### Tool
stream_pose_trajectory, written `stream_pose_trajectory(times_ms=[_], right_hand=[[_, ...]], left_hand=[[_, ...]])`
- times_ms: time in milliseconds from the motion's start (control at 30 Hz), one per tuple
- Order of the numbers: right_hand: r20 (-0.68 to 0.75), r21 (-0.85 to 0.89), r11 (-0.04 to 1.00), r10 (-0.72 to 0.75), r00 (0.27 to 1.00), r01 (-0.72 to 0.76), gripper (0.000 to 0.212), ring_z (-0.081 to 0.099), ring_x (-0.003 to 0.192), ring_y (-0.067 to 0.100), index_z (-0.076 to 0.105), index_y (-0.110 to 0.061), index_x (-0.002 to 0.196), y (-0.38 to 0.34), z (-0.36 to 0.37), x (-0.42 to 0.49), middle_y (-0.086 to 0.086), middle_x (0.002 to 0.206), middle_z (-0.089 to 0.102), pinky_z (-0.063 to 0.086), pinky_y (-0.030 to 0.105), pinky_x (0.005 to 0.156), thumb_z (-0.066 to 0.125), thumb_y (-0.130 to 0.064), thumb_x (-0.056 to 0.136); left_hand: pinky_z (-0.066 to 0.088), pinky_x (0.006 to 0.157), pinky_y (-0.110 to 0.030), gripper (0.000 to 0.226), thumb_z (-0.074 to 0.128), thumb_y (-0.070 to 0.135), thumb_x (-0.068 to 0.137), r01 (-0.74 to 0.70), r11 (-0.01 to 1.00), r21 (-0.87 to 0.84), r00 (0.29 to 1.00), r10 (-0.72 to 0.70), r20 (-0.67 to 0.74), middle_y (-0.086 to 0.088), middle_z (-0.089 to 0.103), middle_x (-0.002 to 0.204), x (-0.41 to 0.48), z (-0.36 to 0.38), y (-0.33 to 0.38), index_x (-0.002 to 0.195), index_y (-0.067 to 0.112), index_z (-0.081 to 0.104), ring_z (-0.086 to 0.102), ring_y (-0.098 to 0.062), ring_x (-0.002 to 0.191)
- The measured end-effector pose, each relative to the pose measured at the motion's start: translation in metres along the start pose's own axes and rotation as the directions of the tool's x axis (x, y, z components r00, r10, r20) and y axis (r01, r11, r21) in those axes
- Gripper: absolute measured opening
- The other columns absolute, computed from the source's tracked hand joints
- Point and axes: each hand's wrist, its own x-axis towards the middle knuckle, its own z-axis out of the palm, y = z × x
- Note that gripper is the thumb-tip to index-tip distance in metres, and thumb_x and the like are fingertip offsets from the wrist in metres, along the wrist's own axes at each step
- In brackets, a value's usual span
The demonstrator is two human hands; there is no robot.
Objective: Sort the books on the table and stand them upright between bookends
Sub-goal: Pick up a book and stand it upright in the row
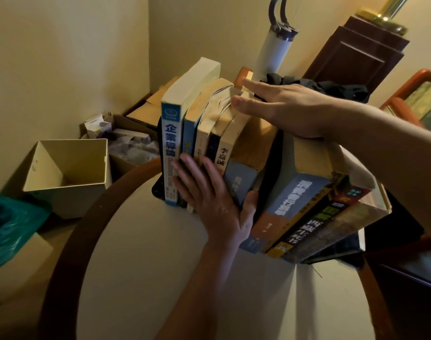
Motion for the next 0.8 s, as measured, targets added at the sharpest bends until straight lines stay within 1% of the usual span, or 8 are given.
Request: stream_pose_trajectory(times_ms=[133, 200, 267, 367, 467, 533, 633, 800], right_hand=[[-0.005, 0.001, 1.000, 0.014, 1.000, -0.014, 0.081, 0.020, 0.150, 0.021, 0.010, -0.045, 0.157, 0.001, 0.000, 0.000, -0.006, 0.164, 0.024, 0.020, 0.039, 0.115, 0.023, -0.082, 0.085], [-0.023, 0.003, 1.000, 0.026, 0.999, -0.026, 0.081, 0.023, 0.149, 0.023, 0.012, -0.044, 0.157, 0.000, 0.000, 0.000, -0.004, 0.163, 0.025, 0.022, 0.039, 0.114, 0.023, -0.082, 0.086], [-0.072, 0.007, 0.999, 0.043, 0.996, -0.042, 0.081, 0.025, 0.148, 0.024, 0.015, -0.043, 0.157, 0.000, 0.001, -0.002, -0.002, 0.163, 0.027, 0.022, 0.041, 0.115, 0.024, -0.083, 0.087], [-0.173, 0.002, 0.997, 0.073, 0.982, -0.074, 0.078, 0.019, 0.151, 0.025, 0.021, -0.038, 0.157, 0.004, 0.002, -0.009, -0.004, 0.164, 0.025, 0.013, 0.055, 0.121, 0.022, -0.079, 0.091], [-0.169, -0.071, 0.990, 0.106, 0.980, -0.119, 0.079, 0.013, 0.153, 0.026, 0.018, -0.037, 0.158, 0.016, 0.000, -0.021, -0.004, 0.165, 0.018, 0.000, 0.064, 0.119, 0.017, -0.079, 0.091], [-0.116, -0.092, 0.982, 0.156, 0.981, -0.167, 0.082, 0.007, 0.153, 0.028, 0.014, -0.039, 0.158, 0.030, -0.002, -0.032, -0.002, 0.167, 0.012, -0.002, 0.064, 0.118, 0.014, -0.082, 0.087], [-0.062, -0.038, 0.975, 0.218, 0.974, -0.221, 0.089, 0.001, 0.154, 0.029, 0.010, -0.042, 0.157, 0.050, -0.003, -0.048, -0.002, 0.167, 0.006, 0.001, 0.064, 0.119, 0.013, -0.087, 0.080], [-0.059, 0.057, 0.980, 0.192, 0.980, -0.189, 0.090, -0.003, 0.154, 0.025, 0.010, -0.045, 0.157, 0.064, 0.003, -0.053, -0.005, 0.167, 0.001, 0.004, 0.057, 0.122, 0.016, -0.089, 0.079]], left_hand=[[0.004, 0.120, -0.062, 0.084, 0.014, 0.070, 0.095, -0.013, 1.000, 0.002, 1.000, 0.013, -0.007, -0.011, -0.008, 0.165, 0.000, 0.002, -0.002, 0.158, 0.019, -0.008, 0.000, -0.045, 0.150], [0.005, 0.119, -0.065, 0.083, 0.015, 0.068, 0.096, -0.006, 1.000, -0.014, 1.000, 0.006, 0.012, -0.022, 0.001, 0.164, 0.000, -0.001, -0.002, 0.158, 0.018, -0.006, 0.001, -0.047, 0.149], [0.006, 0.118, -0.067, 0.084, 0.015, 0.066, 0.097, 0.022, 0.999, -0.048, 1.000, -0.020, 0.024, -0.032, 0.009, 0.159, 0.000, -0.007, 0.004, 0.158, 0.009, 0.001, 0.002, -0.048, 0.150], [0.005, 0.121, -0.062, 0.090, 0.014, 0.067, 0.097, 0.090, 0.990, -0.112, 0.995, -0.085, 0.045, -0.032, 0.008, 0.159, -0.004, -0.017, 0.027, 0.151, -0.005, 0.011, 0.001, -0.043, 0.151], [0.007, 0.119, -0.065, 0.091, 0.013, 0.066, 0.097, 0.108, 0.981, -0.159, 0.992, -0.096, 0.085, -0.031, 0.006, 0.160, -0.013, -0.019, 0.055, 0.150, -0.007, 0.012, 0.003, -0.047, 0.150], [0.009, 0.118, -0.067, 0.085, 0.013, 0.063, 0.099, 0.099, 0.982, -0.158, 0.992, -0.085, 0.093, -0.031, 0.007, 0.160, -0.020, -0.016, 0.067, 0.151, -0.005, 0.012, 0.003, -0.048, 0.150], [0.010, 0.118, -0.067, 0.078, 0.015, 0.056, 0.102, 0.111, 0.982, -0.153, 0.993, -0.103, 0.062, -0.032, 0.009, 0.159, -0.024, -0.011, 0.072, 0.150, -0.005, 0.015, 0.003, -0.046, 0.151], [0.013, 0.116, -0.070, 0.073, 0.021, 0.048, 0.103, 0.087, 0.987, -0.134, 0.995, -0.093, -0.040, -0.039, 0.013, 0.155, -0.025, -0.002, 0.072, 0.146, -0.011, 0.019, 0.008, -0.052, 0.148]])
